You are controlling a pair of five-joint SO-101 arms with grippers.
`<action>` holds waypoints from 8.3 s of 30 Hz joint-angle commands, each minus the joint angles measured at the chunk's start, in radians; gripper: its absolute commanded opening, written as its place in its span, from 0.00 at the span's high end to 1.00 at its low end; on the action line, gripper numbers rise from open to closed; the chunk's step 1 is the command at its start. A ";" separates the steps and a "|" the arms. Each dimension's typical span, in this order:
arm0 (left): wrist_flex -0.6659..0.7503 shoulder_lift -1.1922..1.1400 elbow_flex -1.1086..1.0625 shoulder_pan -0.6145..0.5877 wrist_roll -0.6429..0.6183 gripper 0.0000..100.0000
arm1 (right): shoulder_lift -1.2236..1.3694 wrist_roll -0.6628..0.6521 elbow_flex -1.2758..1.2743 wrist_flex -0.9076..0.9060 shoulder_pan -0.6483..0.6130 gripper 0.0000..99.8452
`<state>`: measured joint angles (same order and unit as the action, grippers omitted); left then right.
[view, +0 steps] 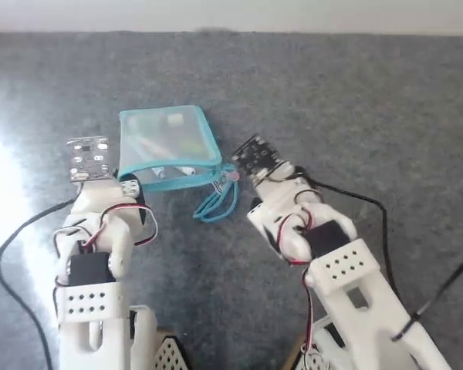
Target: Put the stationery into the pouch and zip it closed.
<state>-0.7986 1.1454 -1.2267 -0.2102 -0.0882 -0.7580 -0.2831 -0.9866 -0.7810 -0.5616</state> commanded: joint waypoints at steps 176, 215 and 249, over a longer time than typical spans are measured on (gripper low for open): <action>-0.012 0.008 -0.058 0.203 -0.083 0.99 | 0.042 -0.020 0.841 -0.499 -0.604 0.98; -0.054 0.008 0.090 0.063 -0.044 0.99 | 0.107 -0.299 0.238 -0.113 -0.082 0.54; -0.052 0.006 0.090 0.069 -0.044 0.99 | -0.015 -0.262 0.170 -0.071 -0.196 0.58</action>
<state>-0.8646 1.1439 -1.2022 -0.1381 -0.1389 -0.6260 -0.5608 -0.8040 -0.8332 -0.6981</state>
